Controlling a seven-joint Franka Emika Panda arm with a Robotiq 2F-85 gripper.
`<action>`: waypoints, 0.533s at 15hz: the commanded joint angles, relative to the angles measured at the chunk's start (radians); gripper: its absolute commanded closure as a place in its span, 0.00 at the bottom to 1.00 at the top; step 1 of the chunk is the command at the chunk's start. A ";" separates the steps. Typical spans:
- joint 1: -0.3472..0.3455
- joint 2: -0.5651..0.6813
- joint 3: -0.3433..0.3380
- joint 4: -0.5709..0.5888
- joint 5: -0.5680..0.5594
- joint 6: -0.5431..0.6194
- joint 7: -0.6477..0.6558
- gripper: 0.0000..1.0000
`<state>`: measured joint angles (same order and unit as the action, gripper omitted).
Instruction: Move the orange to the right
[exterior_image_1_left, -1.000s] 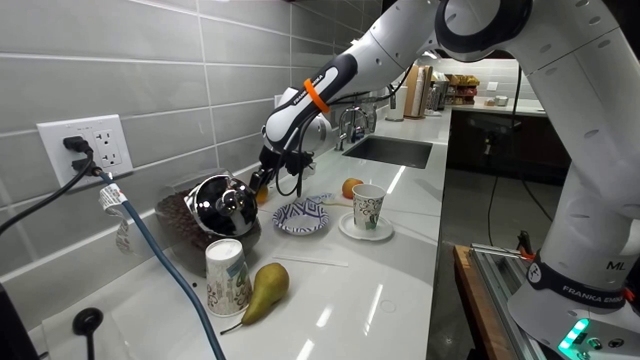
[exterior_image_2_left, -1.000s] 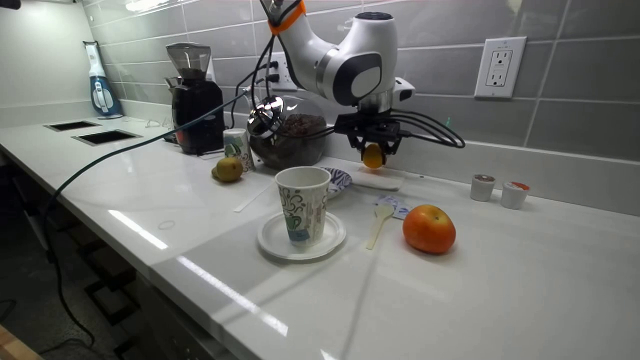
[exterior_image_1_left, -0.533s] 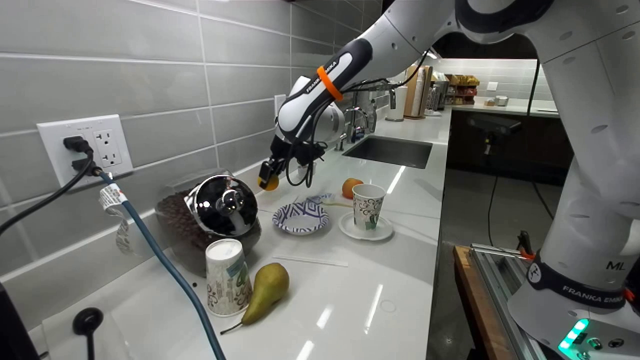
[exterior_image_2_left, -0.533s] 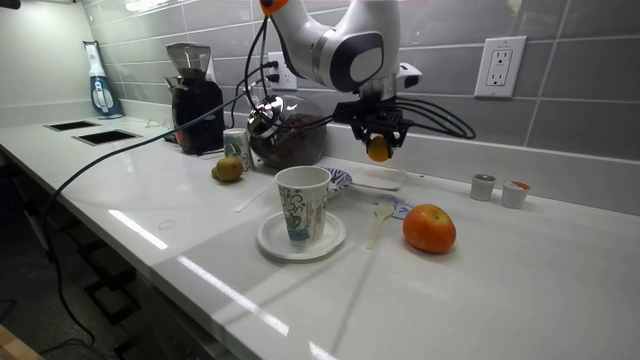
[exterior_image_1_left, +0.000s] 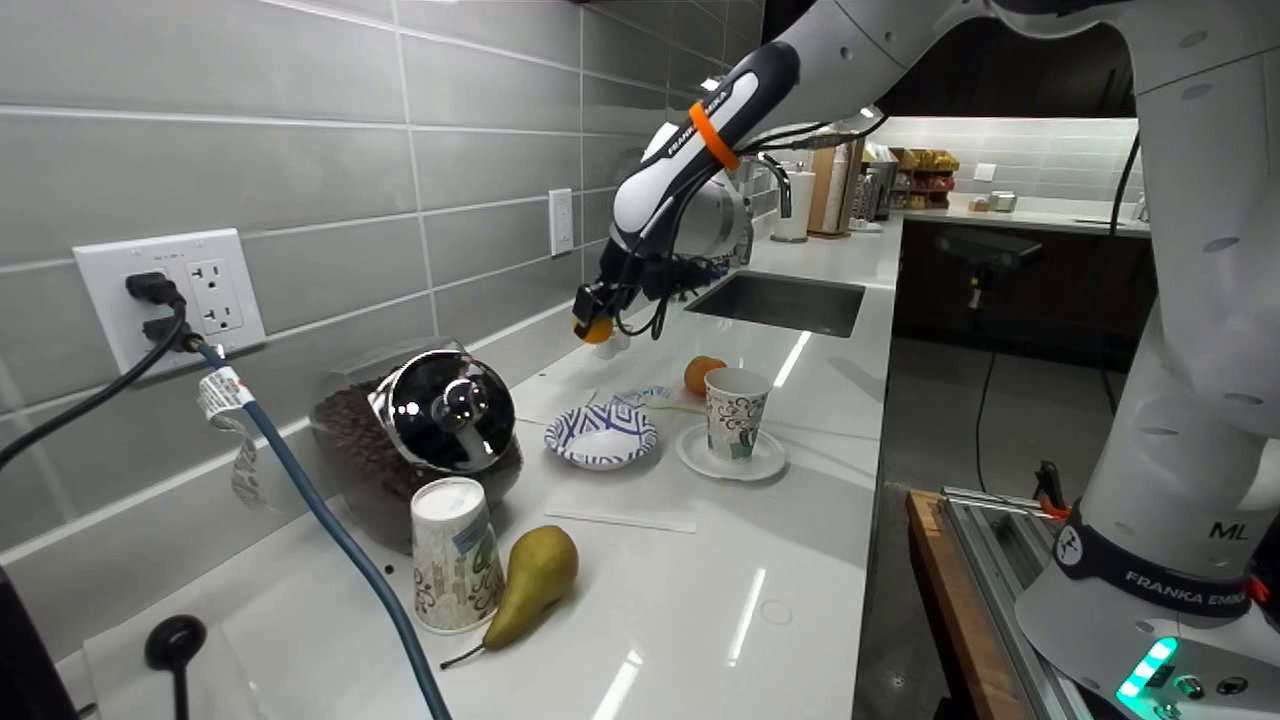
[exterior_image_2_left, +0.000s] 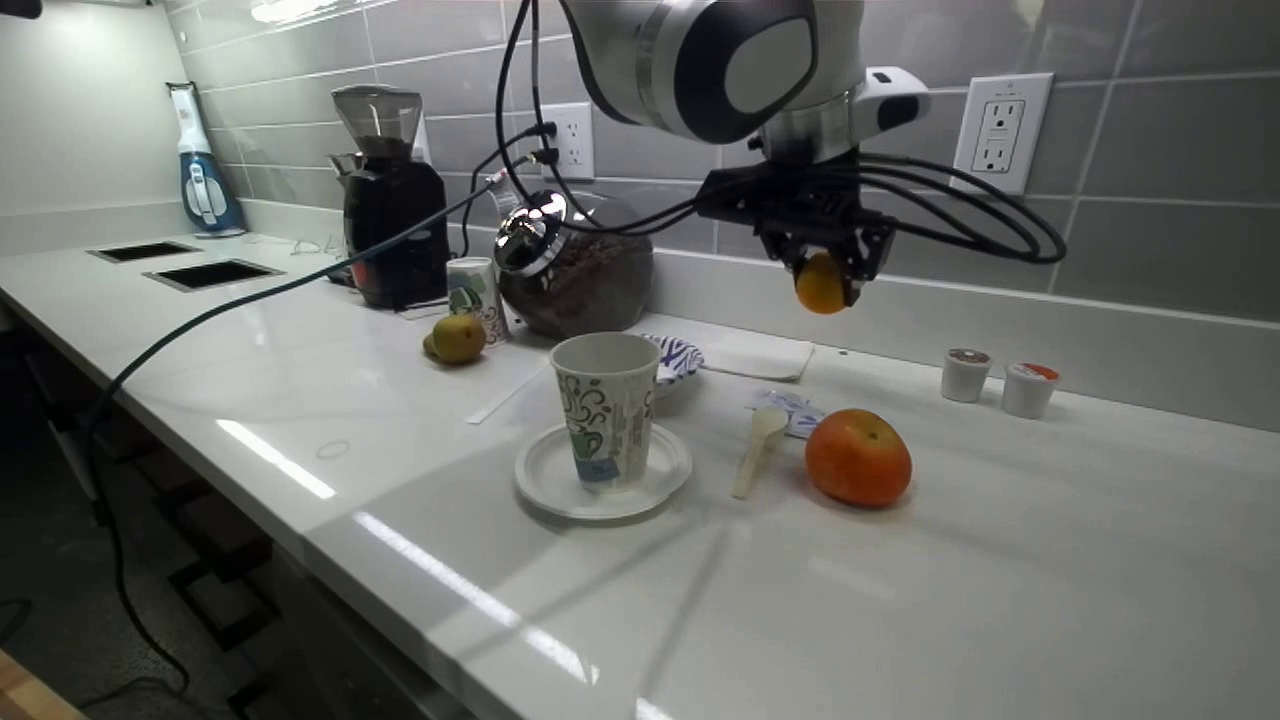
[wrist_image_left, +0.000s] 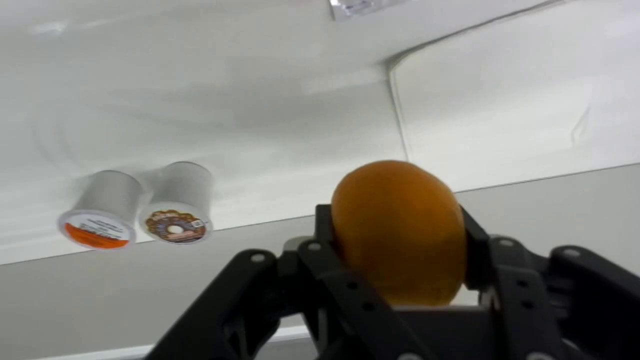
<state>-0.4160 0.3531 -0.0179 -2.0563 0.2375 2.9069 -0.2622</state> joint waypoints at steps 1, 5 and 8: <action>-0.009 -0.084 -0.041 -0.087 0.037 0.030 0.057 0.69; -0.077 -0.081 -0.073 -0.066 0.098 0.027 0.086 0.69; -0.090 -0.058 -0.086 -0.049 0.094 0.017 0.074 0.69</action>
<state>-0.5066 0.2946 -0.1047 -2.1054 0.3323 2.9239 -0.1878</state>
